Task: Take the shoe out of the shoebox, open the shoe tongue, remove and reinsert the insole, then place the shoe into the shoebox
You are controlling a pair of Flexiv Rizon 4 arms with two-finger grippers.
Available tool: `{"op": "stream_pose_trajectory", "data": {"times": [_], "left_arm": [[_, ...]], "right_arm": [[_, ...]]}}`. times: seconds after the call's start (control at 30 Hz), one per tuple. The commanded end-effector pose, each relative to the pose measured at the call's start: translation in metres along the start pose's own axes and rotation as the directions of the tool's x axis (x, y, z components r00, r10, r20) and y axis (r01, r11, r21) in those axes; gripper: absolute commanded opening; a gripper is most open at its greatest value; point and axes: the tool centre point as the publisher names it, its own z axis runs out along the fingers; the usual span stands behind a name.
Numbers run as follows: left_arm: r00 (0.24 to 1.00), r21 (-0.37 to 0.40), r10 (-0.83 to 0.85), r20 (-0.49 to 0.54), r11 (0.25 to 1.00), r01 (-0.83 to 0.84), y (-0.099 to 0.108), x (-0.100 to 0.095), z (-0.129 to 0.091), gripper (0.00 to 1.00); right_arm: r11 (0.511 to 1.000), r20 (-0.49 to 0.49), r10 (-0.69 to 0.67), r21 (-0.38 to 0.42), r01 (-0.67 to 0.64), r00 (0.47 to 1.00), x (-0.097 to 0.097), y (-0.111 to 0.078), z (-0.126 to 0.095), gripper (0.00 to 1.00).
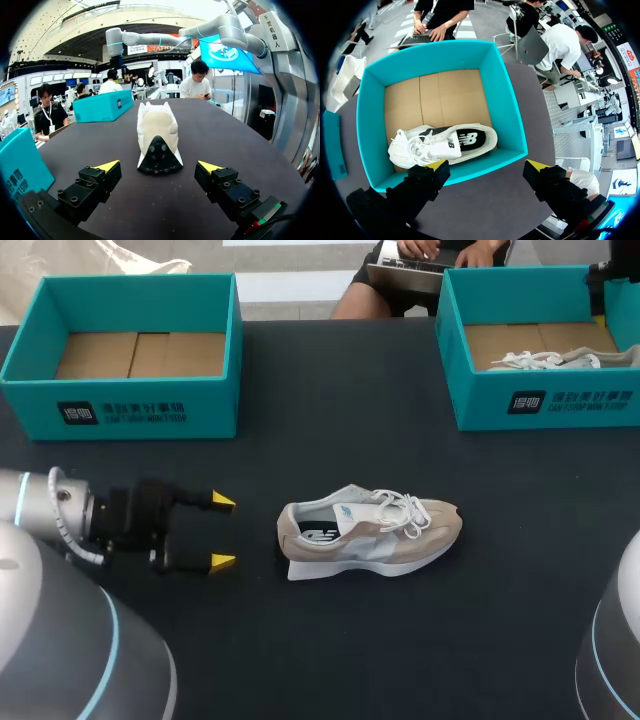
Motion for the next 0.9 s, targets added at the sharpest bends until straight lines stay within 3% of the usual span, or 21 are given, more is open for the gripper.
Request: {"op": "stream_pose_trajectory", "data": {"times": [0.03,0.1,0.33,0.9], "left_arm": [[1.0,-0.001,0.001,0.027,1.0,-0.001,-0.001,0.004,-0.001,1.0],[1.0,-0.001,0.001,0.027,1.0,-0.001,-0.001,0.004,-0.001,1.0],[0.999,0.0,-0.027,0.023,1.0,0.027,-0.002,0.02,0.031,1.0],[0.999,-0.001,-0.013,0.04,1.0,0.013,-0.004,0.007,0.088,1.0]], "right_arm": [[1.0,-0.001,0.0,-0.001,0.0,1.0,0.0,-0.001,0.0,1.0],[1.0,-0.001,0.0,-0.001,0.0,1.0,0.0,-0.001,0.0,1.0],[1.0,-0.001,0.0,-0.001,0.0,1.0,0.0,-0.001,0.0,1.0],[1.0,-0.001,0.0,-0.001,0.0,1.0,0.0,-0.001,0.0,1.0]]}}
